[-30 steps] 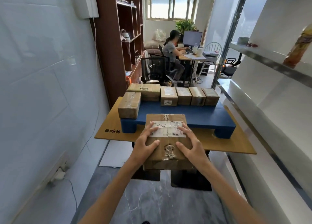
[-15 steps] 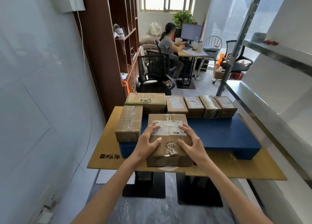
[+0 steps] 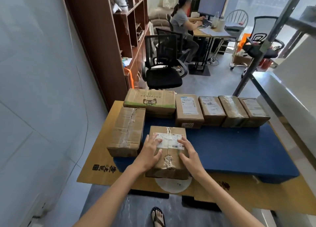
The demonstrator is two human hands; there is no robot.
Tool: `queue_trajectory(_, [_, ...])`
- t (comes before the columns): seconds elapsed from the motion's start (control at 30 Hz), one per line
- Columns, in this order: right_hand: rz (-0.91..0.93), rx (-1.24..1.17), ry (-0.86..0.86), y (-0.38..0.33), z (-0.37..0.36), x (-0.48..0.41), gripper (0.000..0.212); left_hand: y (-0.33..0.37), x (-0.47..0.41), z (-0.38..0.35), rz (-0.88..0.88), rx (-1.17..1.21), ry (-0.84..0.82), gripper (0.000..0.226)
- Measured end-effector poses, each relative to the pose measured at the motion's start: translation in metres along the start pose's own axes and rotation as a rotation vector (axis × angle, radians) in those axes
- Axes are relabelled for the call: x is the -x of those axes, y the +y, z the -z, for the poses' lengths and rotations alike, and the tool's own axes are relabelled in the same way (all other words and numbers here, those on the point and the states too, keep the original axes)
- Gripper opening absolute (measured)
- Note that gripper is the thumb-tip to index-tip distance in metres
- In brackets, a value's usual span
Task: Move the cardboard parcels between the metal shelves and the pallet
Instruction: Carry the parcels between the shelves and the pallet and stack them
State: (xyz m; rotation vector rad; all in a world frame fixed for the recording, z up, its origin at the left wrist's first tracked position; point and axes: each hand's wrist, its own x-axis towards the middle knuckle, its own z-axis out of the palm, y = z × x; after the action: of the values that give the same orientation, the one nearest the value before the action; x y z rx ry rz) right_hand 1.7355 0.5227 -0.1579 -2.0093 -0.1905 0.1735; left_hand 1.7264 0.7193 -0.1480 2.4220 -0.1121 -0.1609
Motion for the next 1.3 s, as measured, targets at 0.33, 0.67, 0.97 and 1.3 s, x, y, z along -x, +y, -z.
queue_trajectory(0.33, [0.066, 0.114, 0.019, 0.027, -0.027, -0.010, 0.060, -0.050, -0.028, 0.038, -0.064, -0.218, 0.432, 0.045])
queue_trajectory(0.67, [0.092, 0.234, -0.008, 0.017, -0.053, -0.022, 0.056, -0.095, -0.032, 0.063, 0.335, -0.335, 0.268, 0.051])
queue_trajectory(0.97, [0.071, 0.252, 0.015, 0.013, -0.054, -0.046, 0.047, -0.099, -0.031, 0.071, 0.331, -0.304, 0.250, 0.051])
queue_trajectory(1.3, [0.096, 0.299, 0.079, 0.009, -0.054, -0.071, 0.046, -0.100, -0.030, 0.071, 0.310, -0.286, 0.264, 0.051])
